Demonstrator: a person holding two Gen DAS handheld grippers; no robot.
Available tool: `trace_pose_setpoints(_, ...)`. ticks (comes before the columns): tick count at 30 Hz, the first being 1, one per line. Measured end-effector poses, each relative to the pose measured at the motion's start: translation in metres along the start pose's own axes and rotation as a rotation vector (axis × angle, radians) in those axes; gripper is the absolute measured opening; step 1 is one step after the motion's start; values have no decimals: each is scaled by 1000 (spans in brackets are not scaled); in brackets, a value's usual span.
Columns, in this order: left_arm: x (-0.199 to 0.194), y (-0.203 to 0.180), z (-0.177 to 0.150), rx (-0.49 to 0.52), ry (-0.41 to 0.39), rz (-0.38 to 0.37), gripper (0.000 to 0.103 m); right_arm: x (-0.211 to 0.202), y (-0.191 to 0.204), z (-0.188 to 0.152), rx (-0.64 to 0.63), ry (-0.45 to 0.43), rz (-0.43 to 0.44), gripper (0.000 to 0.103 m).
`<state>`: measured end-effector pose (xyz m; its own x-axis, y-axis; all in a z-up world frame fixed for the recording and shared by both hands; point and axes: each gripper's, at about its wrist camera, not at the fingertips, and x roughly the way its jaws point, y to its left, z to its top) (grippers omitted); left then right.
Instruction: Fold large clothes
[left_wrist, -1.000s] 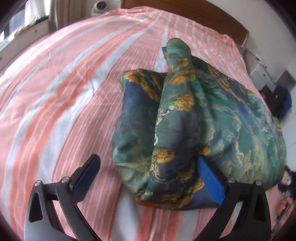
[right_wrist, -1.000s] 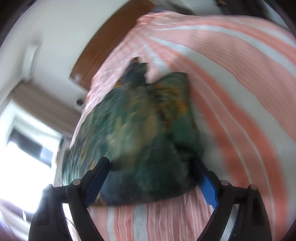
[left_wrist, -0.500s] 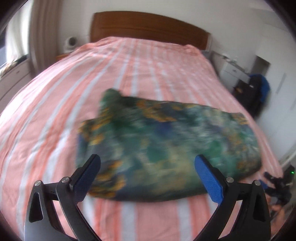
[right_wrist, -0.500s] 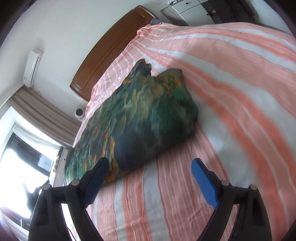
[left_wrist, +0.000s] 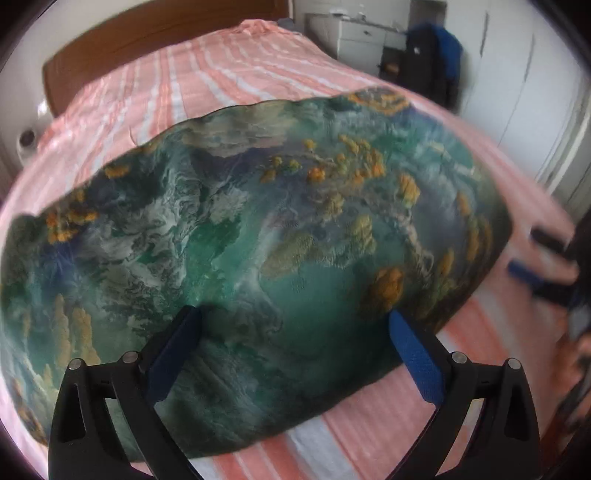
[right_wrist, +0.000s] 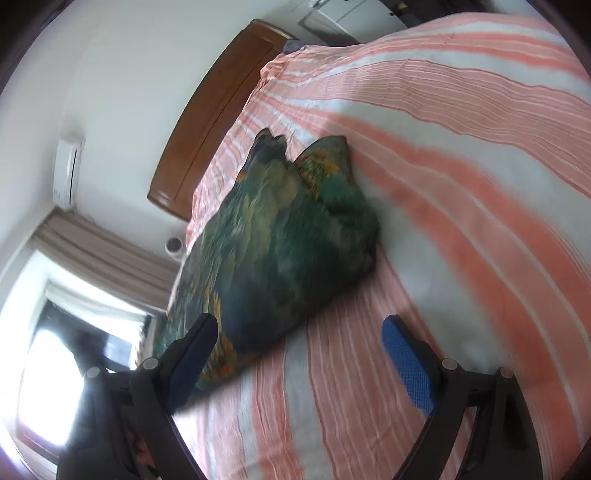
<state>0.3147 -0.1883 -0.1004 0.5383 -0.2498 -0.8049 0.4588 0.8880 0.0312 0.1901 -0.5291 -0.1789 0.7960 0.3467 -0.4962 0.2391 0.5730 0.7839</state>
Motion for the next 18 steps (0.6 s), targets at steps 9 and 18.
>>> trace_pose_setpoints(9,-60,22,40,-93,-72,-117,101,42,15,40,74,-33,0,52)
trace_pose_setpoints(18,-85,-11,125,-35,12,-300,101,4,199,-36,-819,-236,-177,29)
